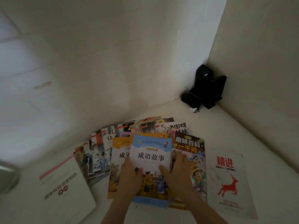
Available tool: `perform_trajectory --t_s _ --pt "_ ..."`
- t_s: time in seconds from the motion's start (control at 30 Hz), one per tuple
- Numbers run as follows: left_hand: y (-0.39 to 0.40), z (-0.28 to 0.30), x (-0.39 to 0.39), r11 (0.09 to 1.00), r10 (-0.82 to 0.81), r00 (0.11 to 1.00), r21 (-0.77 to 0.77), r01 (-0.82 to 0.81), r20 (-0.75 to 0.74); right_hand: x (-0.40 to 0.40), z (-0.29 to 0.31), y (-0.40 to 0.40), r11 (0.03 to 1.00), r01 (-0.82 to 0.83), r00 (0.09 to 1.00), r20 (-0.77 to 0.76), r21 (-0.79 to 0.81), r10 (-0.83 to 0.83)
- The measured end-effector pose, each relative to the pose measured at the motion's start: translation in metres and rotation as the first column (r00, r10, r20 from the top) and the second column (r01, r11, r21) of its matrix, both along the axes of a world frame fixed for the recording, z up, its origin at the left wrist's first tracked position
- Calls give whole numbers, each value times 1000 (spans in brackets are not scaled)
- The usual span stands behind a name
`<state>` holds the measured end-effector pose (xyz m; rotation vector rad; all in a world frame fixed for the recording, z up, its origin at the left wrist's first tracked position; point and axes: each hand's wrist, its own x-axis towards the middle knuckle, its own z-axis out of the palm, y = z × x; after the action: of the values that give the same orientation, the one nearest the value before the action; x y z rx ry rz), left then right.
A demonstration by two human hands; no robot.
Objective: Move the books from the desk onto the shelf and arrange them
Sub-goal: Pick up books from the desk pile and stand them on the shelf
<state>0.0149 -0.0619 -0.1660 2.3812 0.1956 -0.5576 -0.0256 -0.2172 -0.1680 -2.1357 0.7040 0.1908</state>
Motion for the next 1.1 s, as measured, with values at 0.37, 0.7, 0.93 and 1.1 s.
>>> perform_trajectory --t_s 0.37,0.7,0.93,1.1 --pt "-2 11 21 856 346 898 -300 -421 -273 15 -16 -6 921 138 989 6 363 -151" --pt "13 28 -2 745 134 950 -604 -283 -281 1 -23 -1 931 -72 992 122 357 30" --pt "59 57 -2 570 181 929 -735 -367 -324 -4 -9 -15 975 15 953 293 221 -81" --pt "62 71 -5 472 183 879 -745 -472 -441 -3 3 -10 795 -37 994 101 605 -30"
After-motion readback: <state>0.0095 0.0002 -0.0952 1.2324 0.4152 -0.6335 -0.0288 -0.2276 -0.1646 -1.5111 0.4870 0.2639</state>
